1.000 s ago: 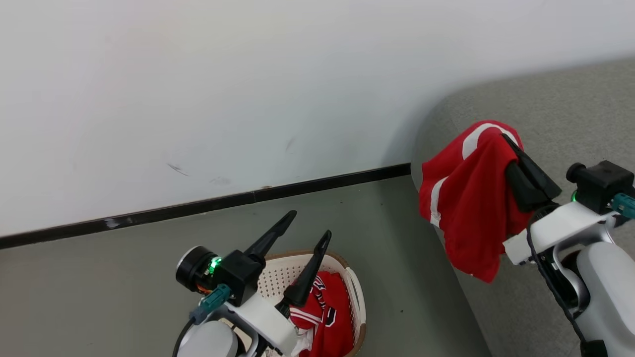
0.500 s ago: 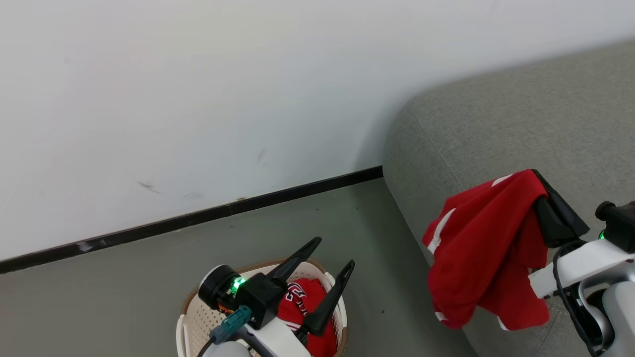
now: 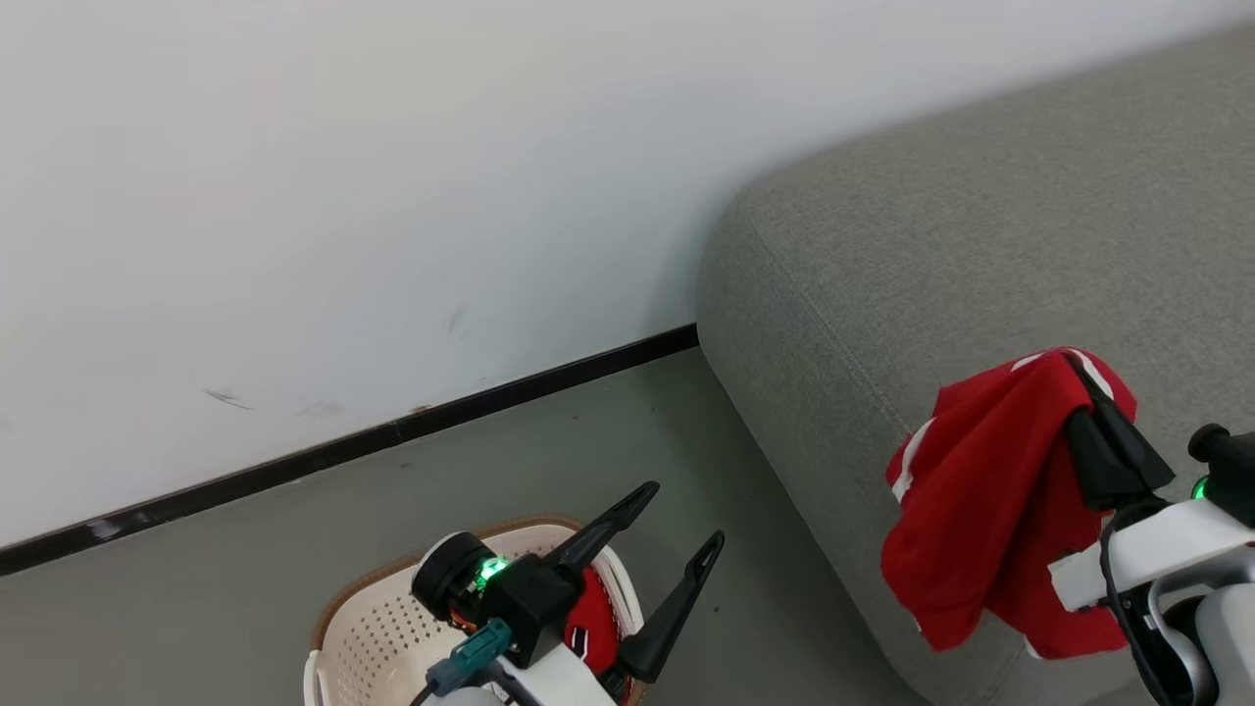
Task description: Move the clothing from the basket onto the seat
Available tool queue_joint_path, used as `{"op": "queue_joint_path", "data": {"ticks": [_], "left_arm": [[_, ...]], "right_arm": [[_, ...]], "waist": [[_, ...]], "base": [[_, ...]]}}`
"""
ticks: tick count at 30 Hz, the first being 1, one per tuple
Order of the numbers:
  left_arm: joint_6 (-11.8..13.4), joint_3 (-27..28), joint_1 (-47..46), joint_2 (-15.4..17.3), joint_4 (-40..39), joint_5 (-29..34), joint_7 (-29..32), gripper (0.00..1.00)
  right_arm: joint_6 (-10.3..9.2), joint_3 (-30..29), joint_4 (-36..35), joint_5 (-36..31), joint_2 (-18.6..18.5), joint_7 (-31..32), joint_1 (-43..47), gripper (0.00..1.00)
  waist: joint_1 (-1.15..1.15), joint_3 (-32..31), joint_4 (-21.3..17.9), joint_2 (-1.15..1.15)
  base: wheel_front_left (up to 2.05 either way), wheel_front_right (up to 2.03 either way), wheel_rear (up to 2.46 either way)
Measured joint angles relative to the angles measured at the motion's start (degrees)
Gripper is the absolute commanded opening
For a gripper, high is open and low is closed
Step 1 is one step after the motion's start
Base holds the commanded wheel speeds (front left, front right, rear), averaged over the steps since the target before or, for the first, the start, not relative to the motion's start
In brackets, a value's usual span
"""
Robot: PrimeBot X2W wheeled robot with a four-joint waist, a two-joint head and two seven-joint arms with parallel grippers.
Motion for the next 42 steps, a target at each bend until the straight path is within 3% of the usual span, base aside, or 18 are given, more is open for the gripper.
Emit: {"op": "queue_joint_path", "data": {"ticks": [6,12,23,42], "left_arm": [[0.63,0.29,0.52,-0.04,-0.97,0.14,-0.11,1.00],[1.89,1.34,0.51,0.01,-2.65,0.65,-0.12,1.00],[3.07,1.68,-1.78,0.59,-6.42,2.59,-0.01,1.00],[3.07,0.09,-6.14,2.19,-11.96,6.94,3.28,1.00]], "right_arm": [[0.00,2.30,-0.66,2.59,-0.49,0.12,-0.92,0.00],[0.00,2.11,-0.20,9.37,-1.47,2.15,-9.33,0.00],[0.00,-6.58,6.98,15.57,-6.09,7.59,-26.54,0.00],[0.00,-13.94,22.01,13.66,-14.03,8.62,-36.16,0.00]], "waist": [[0.00,1.14,-0.46,0.00],[0.00,3.11,-0.20,0.00],[0.00,7.86,0.85,0.00],[0.00,17.55,4.17,0.00]], "base": [[0.00,0.00,0.00],[0.00,0.00,0.00],[0.00,0.00,0.00],[0.00,0.00,0.00]]}}
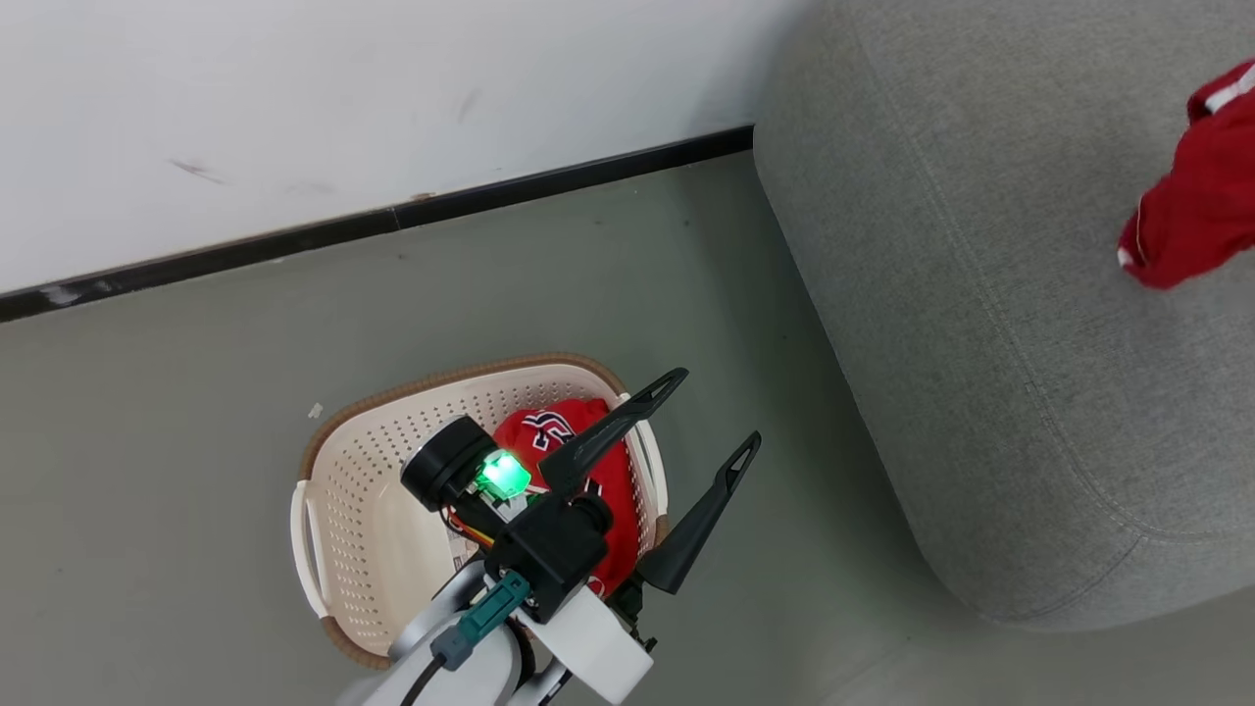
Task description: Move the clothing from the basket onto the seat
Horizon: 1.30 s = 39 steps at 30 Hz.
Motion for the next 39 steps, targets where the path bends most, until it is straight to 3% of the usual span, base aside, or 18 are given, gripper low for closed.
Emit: {"op": "queue_joint_path", "data": {"ticks": [10,20,30,31,33,34,35,39], "left_arm": [[-0.10,-1.32,-2.41,0.24,-1.66,1.08,1.55,1.00],[-0.78,-2.83,-3.31,0.57,-1.97,1.55,3.21,1.00],[-0.90,-2.59,-5.14,0.58,-2.24,1.69,3.24,1.00],[-1.03,-2.47,-5.26,0.57,-2.25,1.69,3.24,1.00],[-1.03,-2.24,-5.33,0.60,-2.23,1.69,3.21,1.00],[-1.03,-2.01,-5.33,0.66,-2.19,1.69,3.16,1.00],[-1.03,-1.79,-5.36,0.71,-2.11,1.68,3.16,1.00],[-1.03,-1.26,-5.38,0.82,-1.38,1.62,3.07,1.00]], "right_arm": [[0.00,-2.65,6.38,-2.57,-0.86,-5.20,-2.46,0.00],[0.00,-0.07,14.83,-4.23,5.26,-6.62,0.09,0.00],[0.00,3.61,16.66,-4.36,6.81,-7.70,0.09,0.02],[0.00,4.16,16.66,-4.66,6.84,-7.71,0.20,0.27],[0.00,4.72,16.68,-4.66,7.19,-7.79,0.51,0.61],[0.00,5.08,16.69,-4.66,7.46,-7.82,0.68,0.90],[0.00,5.65,16.68,-4.66,7.65,-7.88,0.87,1.00],[0.00,6.69,16.42,-4.66,8.13,-8.21,1.86,1.00]], "waist": [[0.00,4.08,1.78,0.00],[0.00,7.31,3.18,0.00],[0.00,10.02,3.70,0.00],[0.00,10.22,3.68,0.00],[0.00,10.53,3.57,0.00],[0.00,10.60,3.46,0.00],[0.00,10.64,3.36,0.00],[0.00,10.57,2.97,0.00]], "base": [[0.00,0.00,0.00],[0.00,0.00,0.00],[0.00,0.00,0.00],[0.00,0.00,0.00],[0.00,0.00,0.00],[0.00,0.00,0.00],[0.00,0.00,0.00],[0.00,0.00,0.00]]}}
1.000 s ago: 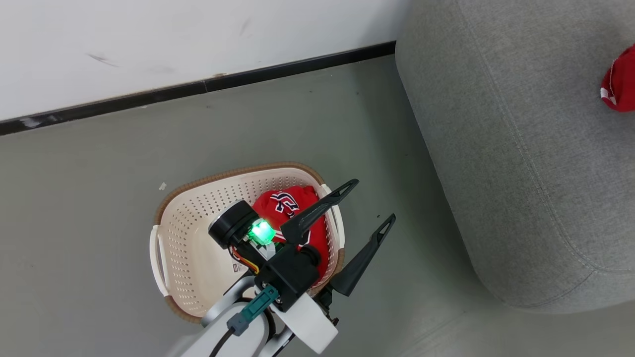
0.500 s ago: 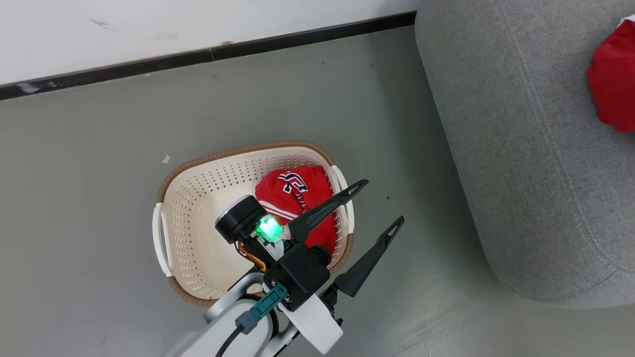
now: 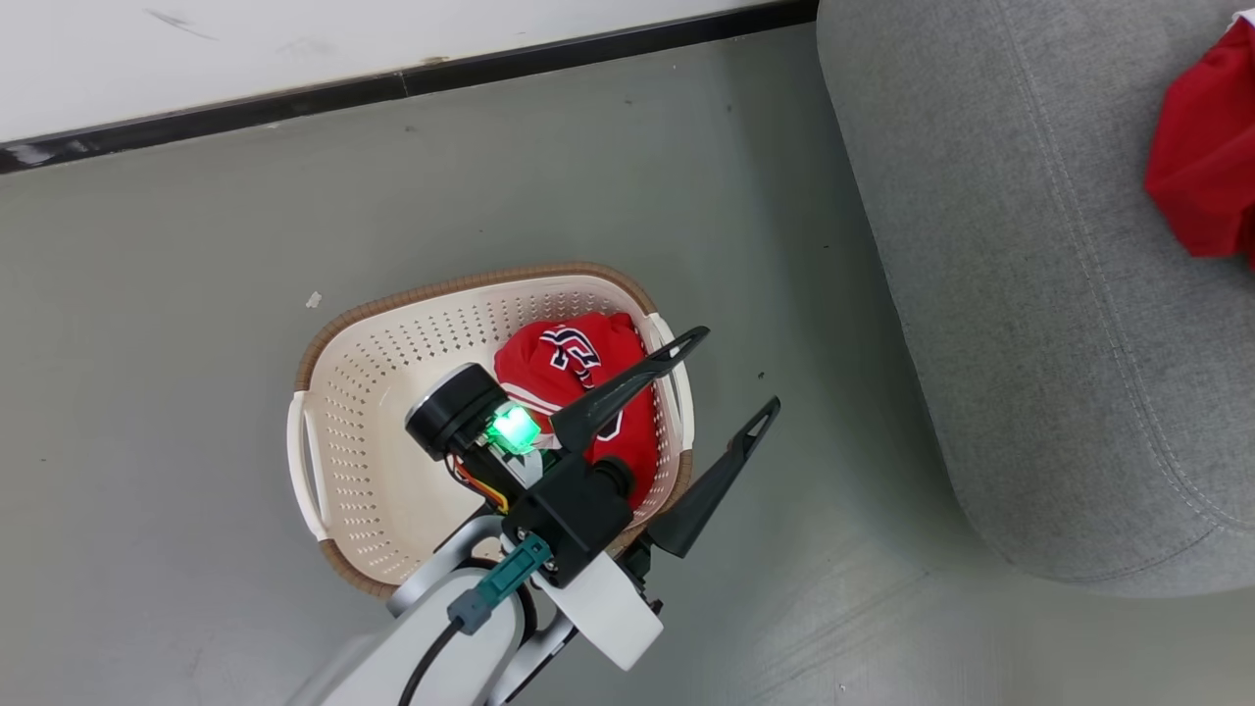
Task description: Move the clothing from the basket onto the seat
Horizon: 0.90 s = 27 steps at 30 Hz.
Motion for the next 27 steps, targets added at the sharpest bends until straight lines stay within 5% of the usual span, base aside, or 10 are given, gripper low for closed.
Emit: {"op": "queue_joint_path", "data": {"ticks": [13,27], "left_arm": [[0.64,3.12,0.01,1.22,3.13,-0.51,-1.96,1.00],[4.91,10.45,2.11,2.12,7.59,-3.65,-5.33,1.00]], "right_arm": [[0.00,3.30,-10.85,-2.40,2.61,-0.19,5.13,1.00],[0.00,4.05,-23.16,-5.45,4.02,-0.26,10.45,1.00]], "waist": [[0.00,-1.67,-1.43,0.00],[0.00,-5.74,-1.96,0.00]], "base": [[0.00,0.00,0.00],[0.00,0.00,0.00]]}}
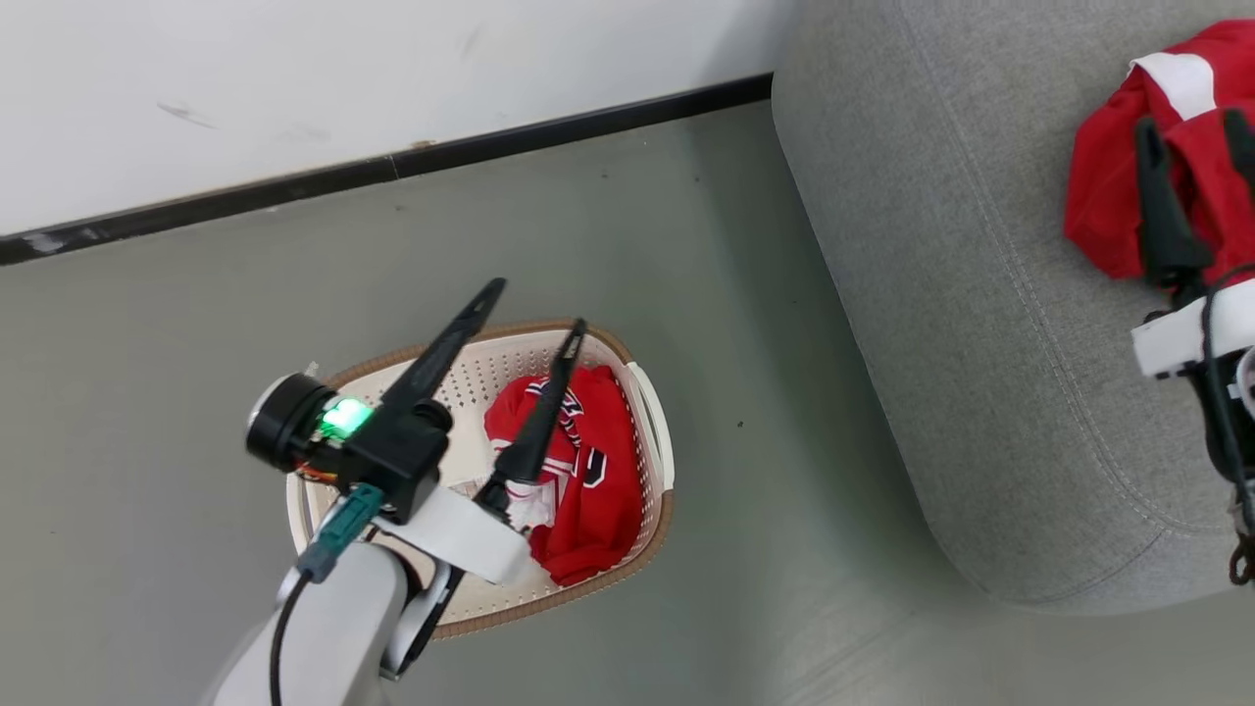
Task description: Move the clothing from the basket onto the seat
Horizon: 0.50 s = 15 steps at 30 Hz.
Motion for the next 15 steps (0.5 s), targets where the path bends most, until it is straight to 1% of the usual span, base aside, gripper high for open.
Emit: {"op": "queue_joint_path", "data": {"ticks": [6,15], "left_arm": [[2.19,3.87,1.82,0.81,1.55,-0.99,-0.78,1.00],[4.97,8.78,5.27,0.88,3.18,-3.01,-1.69,1.00]], "right_arm": [[0.00,1.96,-2.46,-1.56,1.05,0.00,2.36,1.00],[0.00,3.08,-4.14,-2.61,4.45,0.00,5.52,1.00]], "waist": [[0.00,-2.14,0.61,0.00],[0.00,-5.65,2.09,0.00]], "base": [[0.00,0.00,0.00],[0.00,0.00,0.00]]}}
